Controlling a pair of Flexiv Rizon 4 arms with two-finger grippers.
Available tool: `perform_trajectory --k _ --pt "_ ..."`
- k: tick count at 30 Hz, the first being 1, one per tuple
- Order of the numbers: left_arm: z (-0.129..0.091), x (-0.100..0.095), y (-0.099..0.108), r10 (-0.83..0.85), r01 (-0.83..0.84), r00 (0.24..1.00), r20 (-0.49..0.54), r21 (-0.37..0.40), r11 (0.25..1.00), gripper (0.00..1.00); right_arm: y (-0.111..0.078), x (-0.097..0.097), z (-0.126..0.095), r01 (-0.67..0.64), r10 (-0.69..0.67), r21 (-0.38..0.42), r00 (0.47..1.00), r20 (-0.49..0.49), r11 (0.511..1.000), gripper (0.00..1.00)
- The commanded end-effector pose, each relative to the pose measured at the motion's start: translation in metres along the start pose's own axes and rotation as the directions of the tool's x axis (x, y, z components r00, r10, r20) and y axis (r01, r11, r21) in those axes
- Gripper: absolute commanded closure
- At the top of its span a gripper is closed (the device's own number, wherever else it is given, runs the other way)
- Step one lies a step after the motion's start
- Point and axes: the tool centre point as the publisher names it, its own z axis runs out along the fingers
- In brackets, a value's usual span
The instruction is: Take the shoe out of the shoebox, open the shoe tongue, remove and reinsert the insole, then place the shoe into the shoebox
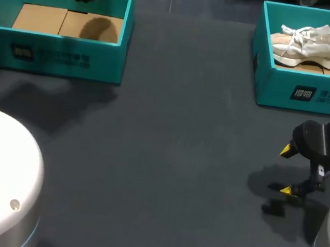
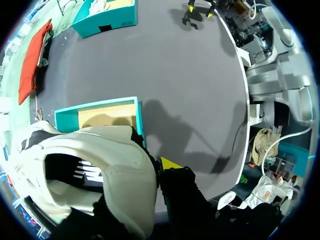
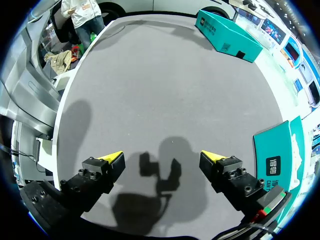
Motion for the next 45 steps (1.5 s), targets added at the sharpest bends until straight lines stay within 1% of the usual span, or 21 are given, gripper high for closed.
perform_trajectory --k 1,7,13,16,20,21,23,24,25,26,28,40,41,43,44,45 --pt "0.004 -0.029 0.037 -0.001 0.002 0.999 -0.036 0.026 1.000 1.00 0.000 0.001 0.000 -0.001 0.001 0.003 1.000 0.002 1.000 0.00" --pt "0.008 -0.052 0.067 0.013 -0.012 0.999 -0.042 0.035 0.999 1.00 0.000 0.001 0.000 -0.001 0.001 0.003 1.000 0.002 1.000 0.00" --pt "0.013 -0.067 0.087 0.046 -0.046 0.998 -0.034 0.019 0.999 1.00 0.000 0.001 0.000 -0.001 0.001 0.003 1.000 0.002 1.000 0.00" --pt "0.015 -0.072 0.096 0.123 -0.123 0.992 -0.028 -0.002 0.992 1.00 0.000 0.001 0.000 -0.001 0.001 0.003 1.000 0.002 1.000 0.00" --pt "0.015 -0.077 0.110 0.307 -0.307 0.952 0.004 -0.014 0.952 1.00 0.000 0.001 0.000 -0.001 0.001 0.003 1.000 0.002 1.000 0.00" --pt "0.015 -0.080 0.114 0.356 -0.356 0.935 0.004 -0.014 0.934 1.00 0.000 0.001 0.000 -0.001 0.001 0.003 1.000 0.002 1.000 0.00" --pt "0.015 -0.083 0.121 0.438 -0.436 0.899 0.030 -0.041 0.899 1.00 0.000 0.001 0.000 -0.001 0.001 0.003 1.000 0.002 1.000 0.00" --pt "0.015 -0.086 0.126 0.497 -0.495 0.867 0.037 -0.047 0.867 1.00 0.000 0.001 0.000 -0.001 0.001 0.003 1.000 0.002 1.000 0.00" --pt "0.015 -0.085 0.131 0.576 -0.572 0.816 0.058 -0.064 0.818 1.00 0.000 0.001 0.000 -0.001 0.001 0.003 1.000 0.002 1.000 0.00" --pt "0.016 -0.084 0.136 0.618 -0.613 0.782 0.076 -0.082 0.786 1.00 0.000 0.001 0.000 -0.001 0.001 0.003 1.000 0.002 1.000 0.00" --pt "0.018 -0.082 0.148 0.750 -0.743 0.654 0.100 -0.102 0.662 1.00 0.000 0.001 0.000 -0.001 0.001 0.003 1.000 0.002 1.000 0.00" --pt "0.018 -0.082 0.148 0.750 -0.743 0.654 0.100 -0.102 0.662 1.00 0.000 0.001 0.000 -0.001 0.001 0.003 1.000 0.002 1.000 0.00" --pt "0.017 -0.083 0.147 0.794 -0.785 0.601 0.090 -0.119 0.608 1.00 0.000 0.001 0.000 -0.001 0.001 0.003 1.000 0.002 1.000 0.00" --pt "0.016 -0.087 0.148 0.843 -0.837 0.533 0.071 -0.104 0.538 1.00 0.000 0.001 0.000 -0.001 0.001 0.003 1.000 0.002 1.000 0.00" --pt "0.015 -0.089 0.150 0.877 -0.870 0.476 0.069 -0.114 0.481 1.00 0.000 0.001 0.000 -0.001 0.001 0.003 1.000 0.002 1.000 0.00" --pt "0.014 -0.091 0.152 0.882 -0.874 0.466 0.062 -0.124 0.471 1.00 0.000 0.001 0.000 -0.001 0.001 0.003 1.000 0.002 1.000 0.00"
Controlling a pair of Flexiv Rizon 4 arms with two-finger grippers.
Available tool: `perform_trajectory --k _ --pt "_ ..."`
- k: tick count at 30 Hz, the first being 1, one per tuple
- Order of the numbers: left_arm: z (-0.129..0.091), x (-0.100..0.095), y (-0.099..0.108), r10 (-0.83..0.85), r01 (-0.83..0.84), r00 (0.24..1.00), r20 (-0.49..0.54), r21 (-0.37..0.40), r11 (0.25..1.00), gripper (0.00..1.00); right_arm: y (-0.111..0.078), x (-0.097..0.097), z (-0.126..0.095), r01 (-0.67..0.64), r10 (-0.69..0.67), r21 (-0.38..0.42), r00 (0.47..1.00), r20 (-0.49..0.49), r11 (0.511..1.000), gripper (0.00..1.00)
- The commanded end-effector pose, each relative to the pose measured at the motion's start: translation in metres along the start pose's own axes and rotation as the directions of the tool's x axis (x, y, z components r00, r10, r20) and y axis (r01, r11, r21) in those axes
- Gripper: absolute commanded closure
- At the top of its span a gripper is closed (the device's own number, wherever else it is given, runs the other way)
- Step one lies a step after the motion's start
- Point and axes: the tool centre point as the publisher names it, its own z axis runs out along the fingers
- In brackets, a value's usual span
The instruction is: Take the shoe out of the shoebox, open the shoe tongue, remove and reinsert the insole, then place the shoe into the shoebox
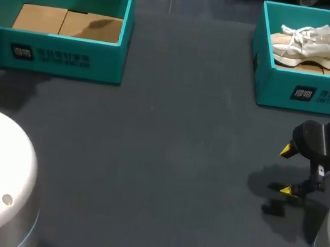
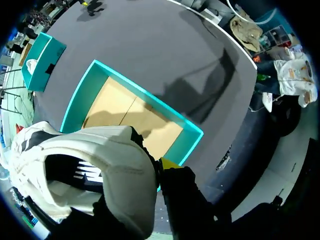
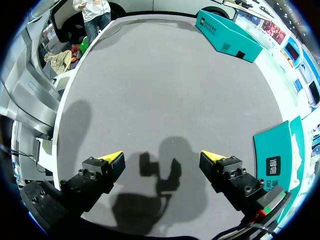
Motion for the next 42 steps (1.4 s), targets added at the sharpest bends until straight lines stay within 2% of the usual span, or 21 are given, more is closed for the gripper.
perform_trajectory --k 1,3,5,6,7,18,26,33,42 --pt "-0.002 0.006 0.007 0.206 -0.206 0.978 -0.003 -0.005 0.978 1.00 0.000 0.001 0.000 -0.001 0.001 0.003 1.000 0.002 1.000 0.00" --pt "-0.002 0.007 0.013 0.252 -0.252 0.968 -0.010 -0.014 0.968 1.00 0.000 0.001 0.000 -0.001 0.001 0.003 1.000 0.002 1.000 0.00" --pt "-0.001 0.011 0.020 0.392 -0.393 0.919 -0.030 -0.029 0.919 1.00 0.000 0.001 0.000 -0.001 0.001 0.003 1.000 0.002 1.000 0.00" --pt "0.002 0.014 0.022 0.455 -0.459 0.888 -0.058 -0.087 0.884 1.00 0.000 0.001 0.000 -0.001 0.001 0.003 1.000 0.002 1.000 0.00" --pt "0.007 0.016 0.024 0.476 -0.484 0.875 -0.085 -0.180 0.857 1.00 0.000 0.001 0.000 -0.001 0.001 0.003 1.000 0.002 1.000 0.00" --pt "0.007 0.016 0.024 0.476 -0.484 0.875 -0.085 -0.180 0.857 1.00 0.000 0.001 0.000 -0.001 0.001 0.003 1.000 0.002 1.000 0.00" --pt "0.041 0.014 0.039 0.525 -0.537 0.842 -0.123 -0.115 0.835 1.00 0.000 0.001 0.000 -0.001 0.001 0.003 1.000 0.002 1.000 0.00" --pt "0.076 0.028 0.046 0.567 -0.582 0.809 -0.157 -0.072 0.810 1.00 0.000 0.001 0.000 -0.001 0.001 0.003 1.000 0.002 1.000 0.00" --pt "0.076 0.028 0.046 0.567 -0.582 0.809 -0.157 -0.072 0.810 1.00 0.000 0.001 0.000 -0.001 0.001 0.003 1.000 0.002 1.000 0.00"
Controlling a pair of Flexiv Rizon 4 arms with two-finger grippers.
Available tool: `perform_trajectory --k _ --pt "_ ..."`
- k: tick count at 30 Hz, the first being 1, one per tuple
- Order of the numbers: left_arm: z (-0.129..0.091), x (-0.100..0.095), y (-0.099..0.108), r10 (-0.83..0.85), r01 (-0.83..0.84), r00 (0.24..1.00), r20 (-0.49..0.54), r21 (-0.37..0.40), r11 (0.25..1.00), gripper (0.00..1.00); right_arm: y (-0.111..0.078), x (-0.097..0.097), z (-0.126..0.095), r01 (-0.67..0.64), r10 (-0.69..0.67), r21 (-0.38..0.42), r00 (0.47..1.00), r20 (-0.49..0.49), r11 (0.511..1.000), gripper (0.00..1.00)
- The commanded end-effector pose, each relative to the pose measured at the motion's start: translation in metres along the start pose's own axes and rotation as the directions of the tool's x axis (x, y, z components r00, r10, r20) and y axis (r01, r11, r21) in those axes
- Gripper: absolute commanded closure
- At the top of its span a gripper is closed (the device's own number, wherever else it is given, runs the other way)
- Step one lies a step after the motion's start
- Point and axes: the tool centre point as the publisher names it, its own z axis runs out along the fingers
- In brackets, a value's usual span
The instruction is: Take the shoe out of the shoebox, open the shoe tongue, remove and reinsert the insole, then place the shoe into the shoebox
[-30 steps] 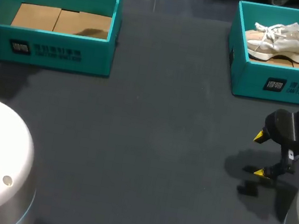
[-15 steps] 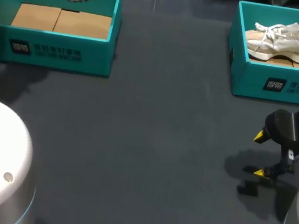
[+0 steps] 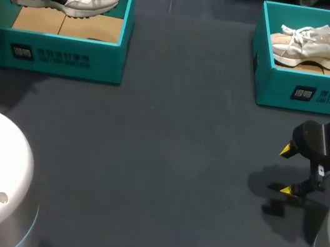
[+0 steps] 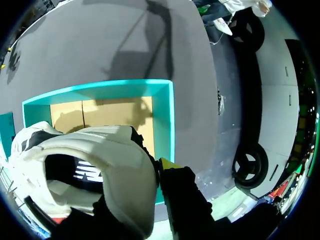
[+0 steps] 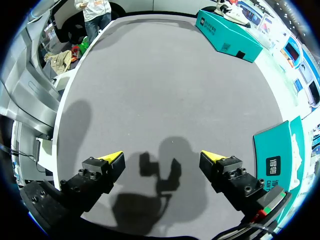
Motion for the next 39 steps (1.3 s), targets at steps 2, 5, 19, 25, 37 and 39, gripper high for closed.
perform_trajectory --k 2,5,19,25,37,39 --pt "-0.002 0.000 0.000 0.001 -0.001 1.000 0.000 0.000 1.000 1.00 0.000 0.001 0.000 -0.001 0.001 0.003 1.000 0.002 1.000 0.00" --pt "0.003 -0.001 -0.001 -0.001 0.001 1.000 -0.004 0.002 1.000 1.00 0.000 0.001 0.000 -0.001 0.001 0.003 1.000 0.002 1.000 0.00" --pt "0.058 0.003 -0.009 0.007 -0.004 0.999 -0.035 0.087 0.996 1.00 0.000 0.001 0.000 -0.001 0.001 0.003 1.000 0.002 1.000 0.00" --pt "0.070 -0.009 -0.020 0.023 -0.018 0.998 -0.052 0.093 0.996 1.00 0.000 0.001 0.000 -0.001 0.001 0.003 1.000 0.002 1.000 0.00" --pt "0.104 -0.014 -0.035 0.042 -0.031 0.997 -0.070 0.153 0.988 1.00 0.000 0.001 0.000 -0.001 0.001 0.003 1.000 0.002 1.000 0.00" --pt "0.109 -0.015 -0.037 0.044 -0.033 0.997 -0.068 0.157 0.987 1.00 0.000 0.001 0.000 -0.001 0.001 0.003 1.000 0.002 1.000 0.00"
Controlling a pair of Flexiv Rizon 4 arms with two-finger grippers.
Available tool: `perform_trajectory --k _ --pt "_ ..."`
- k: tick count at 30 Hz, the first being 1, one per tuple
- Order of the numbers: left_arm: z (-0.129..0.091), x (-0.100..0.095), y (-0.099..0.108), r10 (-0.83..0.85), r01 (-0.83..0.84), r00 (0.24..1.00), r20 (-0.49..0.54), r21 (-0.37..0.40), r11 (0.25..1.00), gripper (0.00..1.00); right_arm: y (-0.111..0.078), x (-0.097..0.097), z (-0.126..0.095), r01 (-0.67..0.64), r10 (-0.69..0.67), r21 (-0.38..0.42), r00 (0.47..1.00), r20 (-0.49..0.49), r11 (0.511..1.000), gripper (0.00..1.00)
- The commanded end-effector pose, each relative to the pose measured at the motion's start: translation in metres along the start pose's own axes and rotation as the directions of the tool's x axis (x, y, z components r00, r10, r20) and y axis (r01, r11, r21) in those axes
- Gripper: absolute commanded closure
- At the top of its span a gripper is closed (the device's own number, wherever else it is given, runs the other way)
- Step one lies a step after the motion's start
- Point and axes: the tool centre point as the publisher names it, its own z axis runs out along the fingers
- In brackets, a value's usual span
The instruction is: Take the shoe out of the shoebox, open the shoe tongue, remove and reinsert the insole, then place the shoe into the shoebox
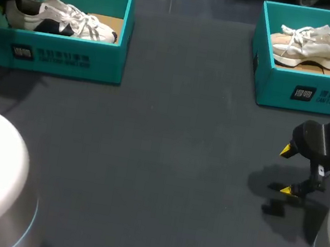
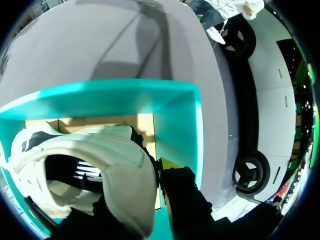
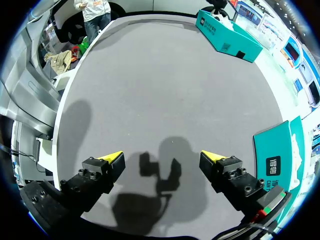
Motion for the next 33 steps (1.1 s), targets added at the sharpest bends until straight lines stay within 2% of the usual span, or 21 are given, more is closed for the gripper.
perform_trajectory --k 1,8,22,23,24,25,28,33 --pt "0.011 -0.002 0.003 0.006 -0.006 1.000 0.006 0.009 1.000 1.00 0.000 0.001 0.000 -0.001 0.001 0.003 1.000 0.002 1.000 0.00" --pt "0.026 -0.008 0.001 0.008 -0.008 1.000 0.029 0.023 1.000 1.00 0.000 0.001 0.000 -0.001 0.001 0.003 1.000 0.002 1.000 0.00" --pt "0.044 -0.017 -0.003 0.018 -0.020 0.999 0.039 0.029 0.999 1.00 0.000 0.001 0.000 -0.001 0.001 0.003 1.000 0.002 1.000 0.00" --pt "0.045 -0.018 -0.003 0.018 -0.020 0.999 0.040 0.030 0.999 0.93 0.000 0.001 0.000 -0.001 0.001 0.003 1.000 0.002 1.000 0.00" --pt "0.046 -0.018 -0.003 0.018 -0.019 0.999 0.040 0.030 0.999 0.79 0.000 0.001 0.000 -0.001 0.001 0.003 1.000 0.002 1.000 0.00" --pt "0.048 -0.019 -0.002 0.016 -0.017 0.999 0.038 0.032 0.999 0.74 0.000 0.001 0.000 -0.001 0.001 0.003 1.000 0.002 1.000 0.00" --pt "0.049 -0.020 -0.001 0.014 -0.015 0.999 0.036 0.035 0.999 0.62 0.000 0.001 0.000 -0.001 0.001 0.003 1.000 0.002 1.000 0.00" --pt "0.044 -0.019 0.000 0.009 -0.010 0.999 0.053 0.034 0.999 0.48 0.000 0.001 0.000 -0.001 0.001 0.003 1.000 0.002 1.000 0.00"
